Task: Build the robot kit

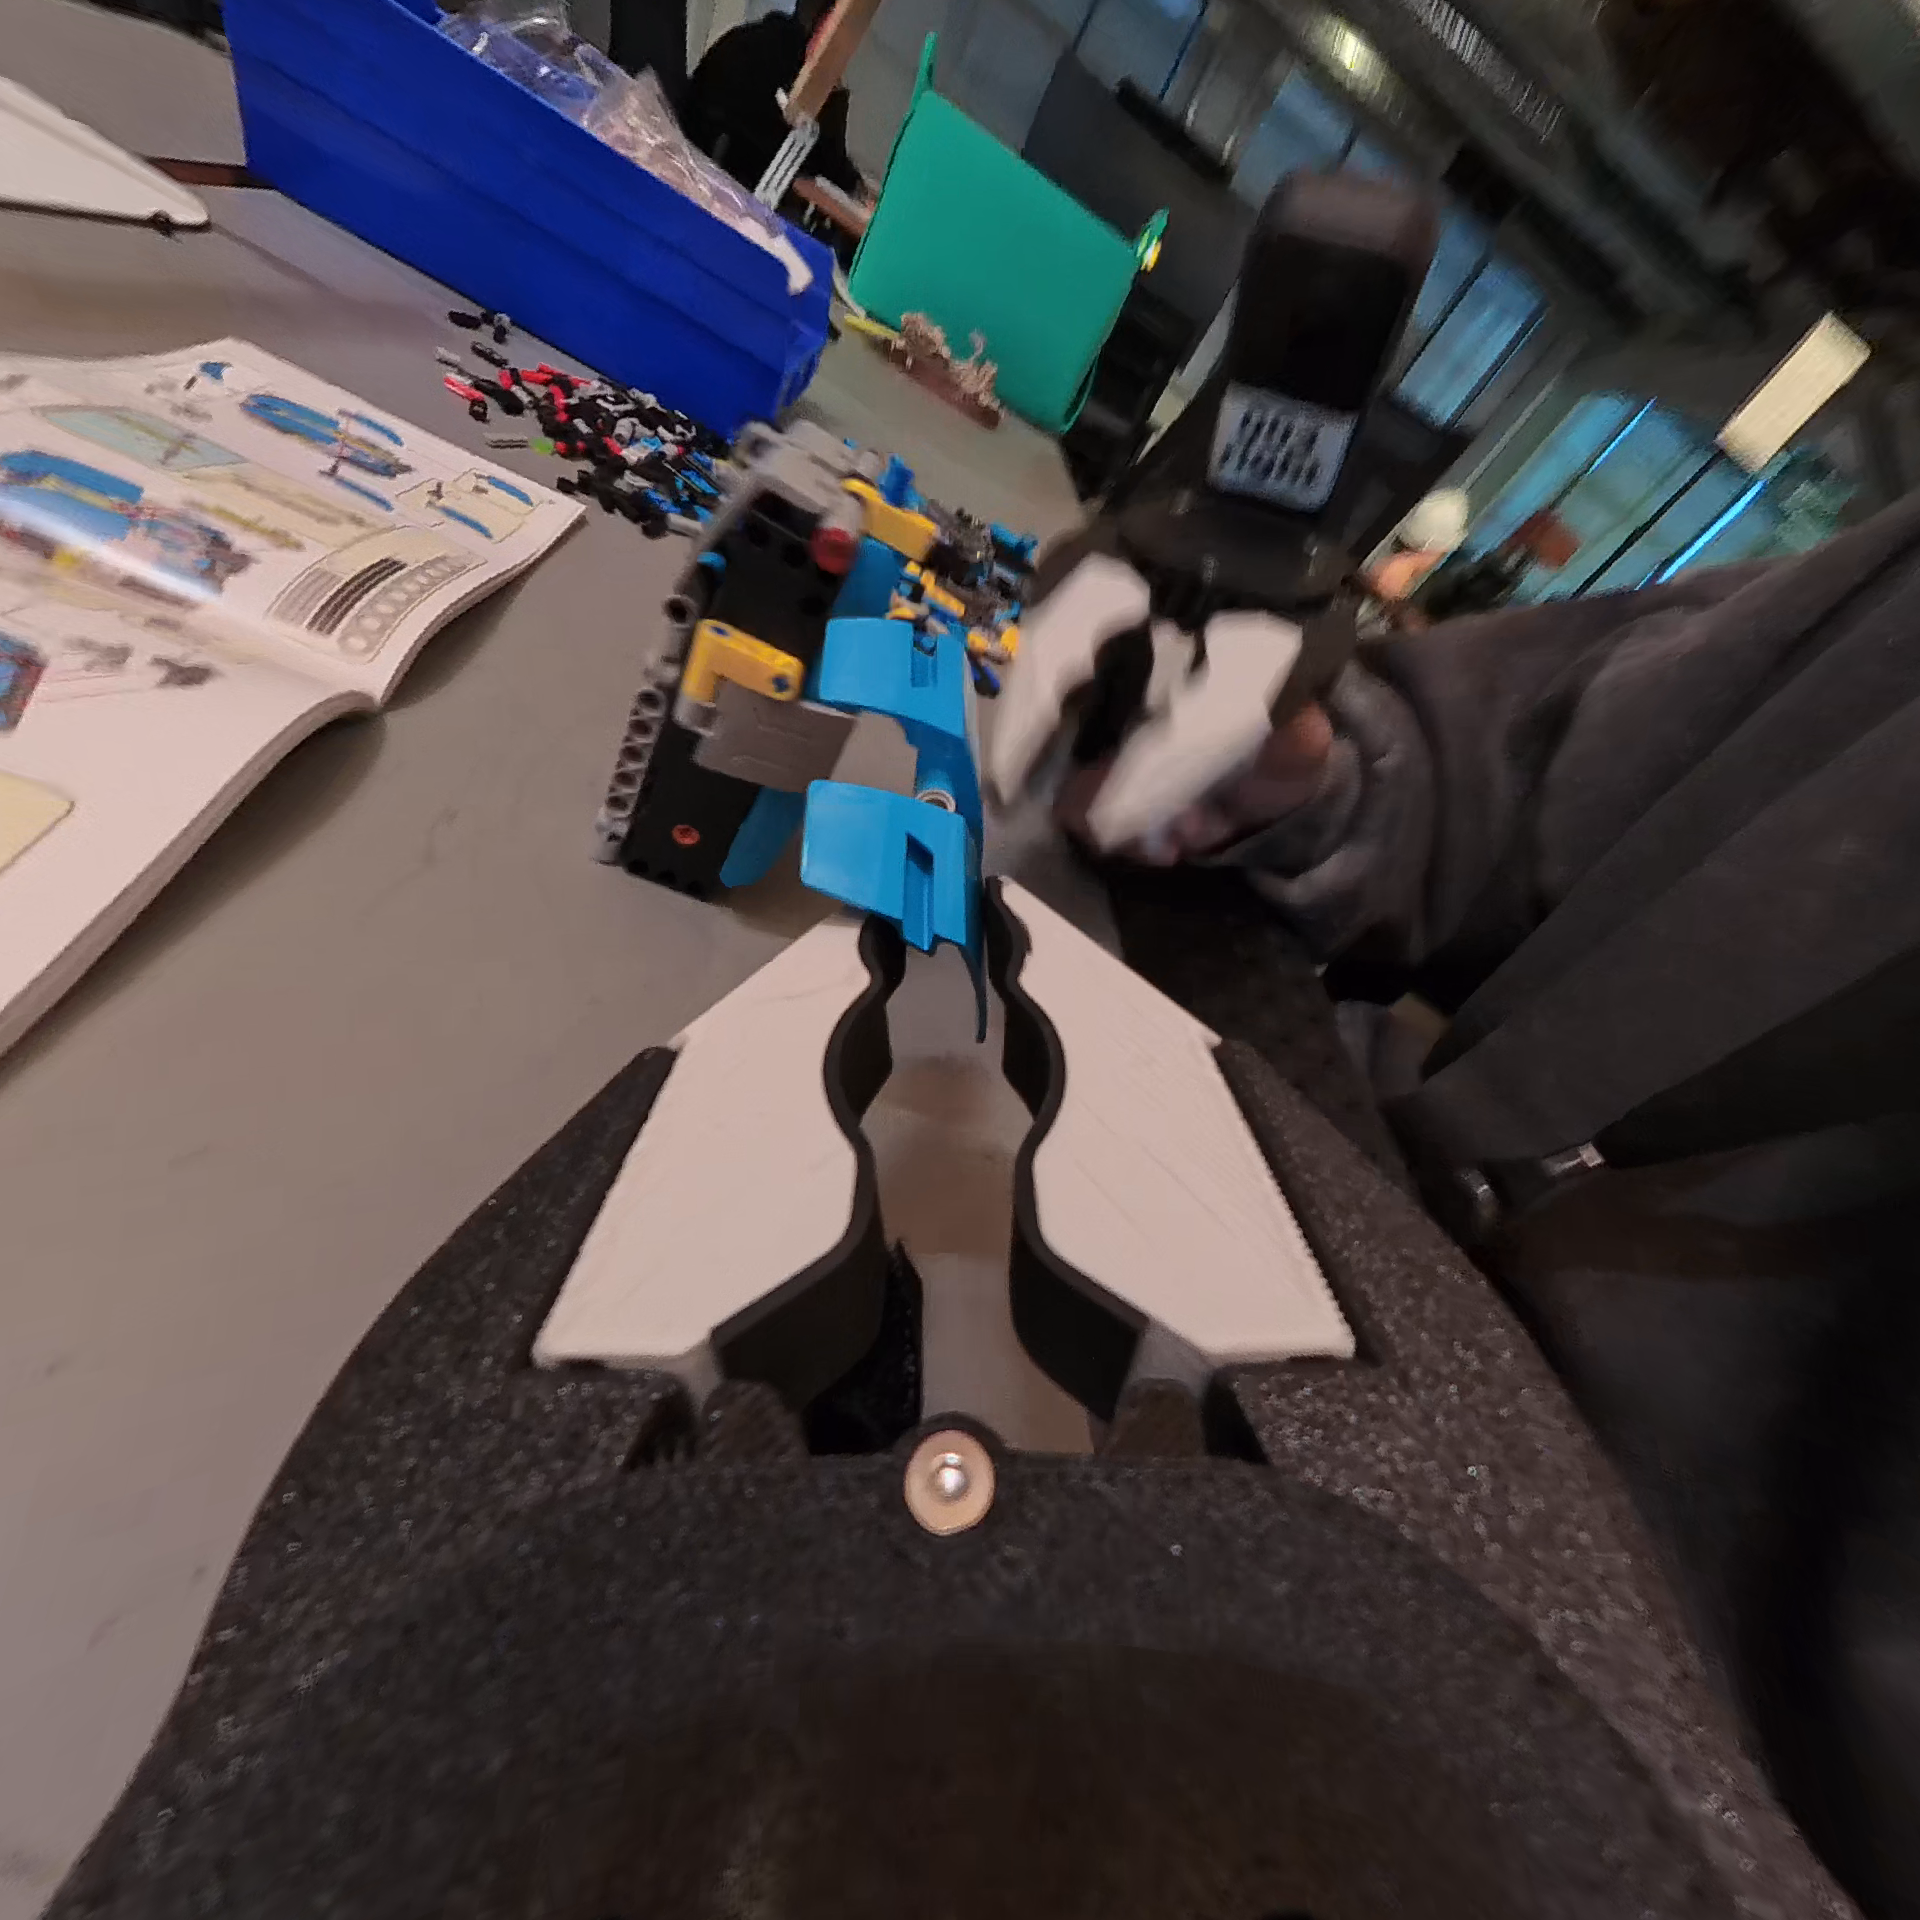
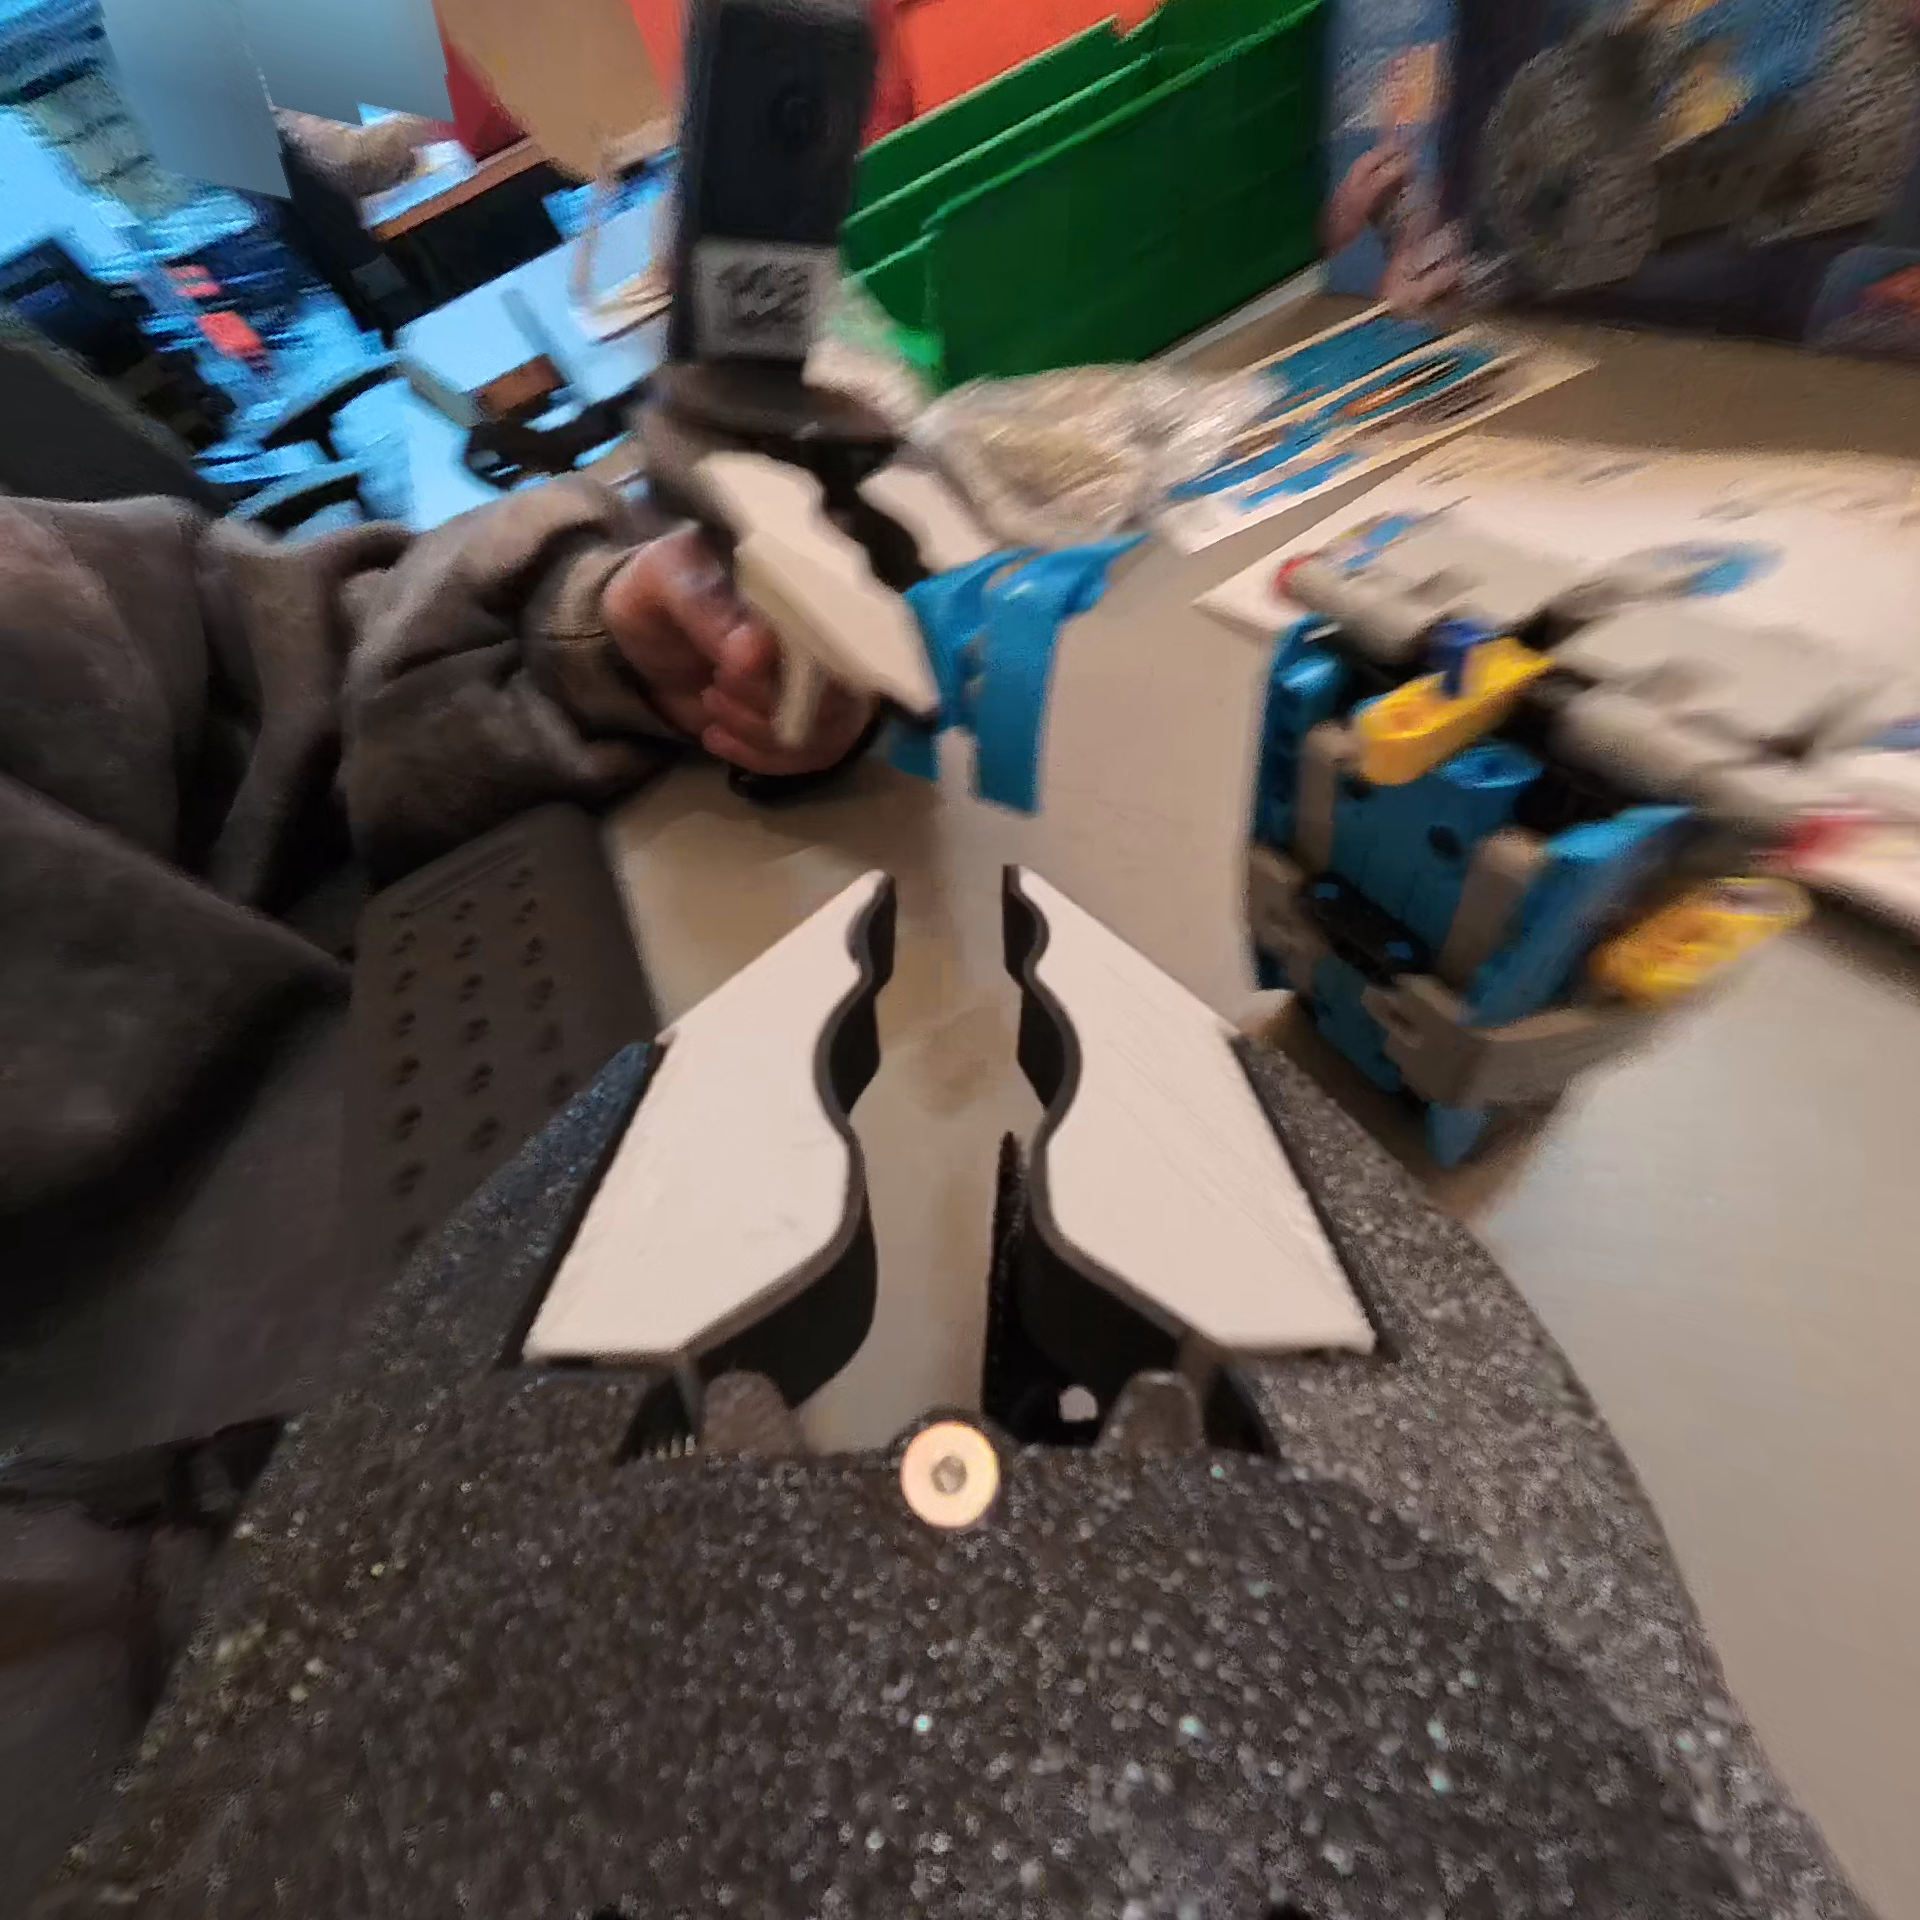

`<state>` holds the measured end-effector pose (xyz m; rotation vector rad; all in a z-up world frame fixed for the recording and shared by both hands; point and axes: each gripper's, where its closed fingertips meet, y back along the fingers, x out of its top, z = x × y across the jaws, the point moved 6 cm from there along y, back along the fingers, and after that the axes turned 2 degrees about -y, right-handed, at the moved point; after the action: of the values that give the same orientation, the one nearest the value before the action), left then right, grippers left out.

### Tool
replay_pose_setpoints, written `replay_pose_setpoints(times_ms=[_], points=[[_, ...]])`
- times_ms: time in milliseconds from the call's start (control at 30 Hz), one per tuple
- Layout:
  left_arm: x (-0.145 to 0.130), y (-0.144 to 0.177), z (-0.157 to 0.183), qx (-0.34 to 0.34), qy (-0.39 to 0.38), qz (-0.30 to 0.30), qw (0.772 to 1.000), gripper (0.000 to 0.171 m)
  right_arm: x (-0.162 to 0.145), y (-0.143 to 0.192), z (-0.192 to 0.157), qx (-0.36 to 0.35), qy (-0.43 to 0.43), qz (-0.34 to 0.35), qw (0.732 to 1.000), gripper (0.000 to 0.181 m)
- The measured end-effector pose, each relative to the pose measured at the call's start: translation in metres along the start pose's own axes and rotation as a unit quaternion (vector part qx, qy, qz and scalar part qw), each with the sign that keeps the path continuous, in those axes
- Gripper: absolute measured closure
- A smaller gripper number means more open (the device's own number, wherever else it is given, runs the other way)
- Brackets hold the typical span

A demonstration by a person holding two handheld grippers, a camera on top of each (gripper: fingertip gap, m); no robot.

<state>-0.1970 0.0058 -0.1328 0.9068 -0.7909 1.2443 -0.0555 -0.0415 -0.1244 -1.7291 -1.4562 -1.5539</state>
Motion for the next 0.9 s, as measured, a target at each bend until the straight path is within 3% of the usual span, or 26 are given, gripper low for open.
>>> replay_pose_setpoints(times_ms=[67, 133, 233, 367, 567, 667, 900], points=[[-0.001, -0.009, 0.009, 0.002, -0.024, -0.006, 1.0, 0.158, 0.011, 0.02, 0.007, -0.072, 0.035, 0.053, 0.995, 0.16], [-0.005, -0.022, 0.016, 0.021, -0.056, -0.036, 0.998, 0.158, 0.015, 0.03, 0.004, -0.096, 0.058, 0.074, 0.991, 0.156], [-0.004, -0.042, 0.021, 0.073, -0.138, -0.096, 0.983, 0.158, 0.005, 0.025, 0.005, -0.141, 0.092, 0.03, 0.985, 0.15], [0.01, -0.058, 0.026, 0.103, -0.203, -0.118, 0.966, 0.158, 0.006, 0.029, 0.01, -0.178, 0.103, 0.03, 0.978, 0.158], [0.017, -0.073, 0.024, 0.099, -0.223, -0.134, 0.96, 0.158, 0.011, 0.041, 0.014, -0.124, 0.057, 0.066, 0.989, 0.153], [0.02, -0.08, 0.021, 0.116, -0.244, -0.138, 0.953, 0.158, 0.011, 0.047, 0.026, -0.111, 0.018, 0.069, 0.991, 0.164], [0.028, -0.079, 0.013, 0.149, -0.22, -0.065, 0.962, 0.157, 0.013, 0.054, 0.039, -0.028, -0.085, 0.1, 0.991, 0.172]])
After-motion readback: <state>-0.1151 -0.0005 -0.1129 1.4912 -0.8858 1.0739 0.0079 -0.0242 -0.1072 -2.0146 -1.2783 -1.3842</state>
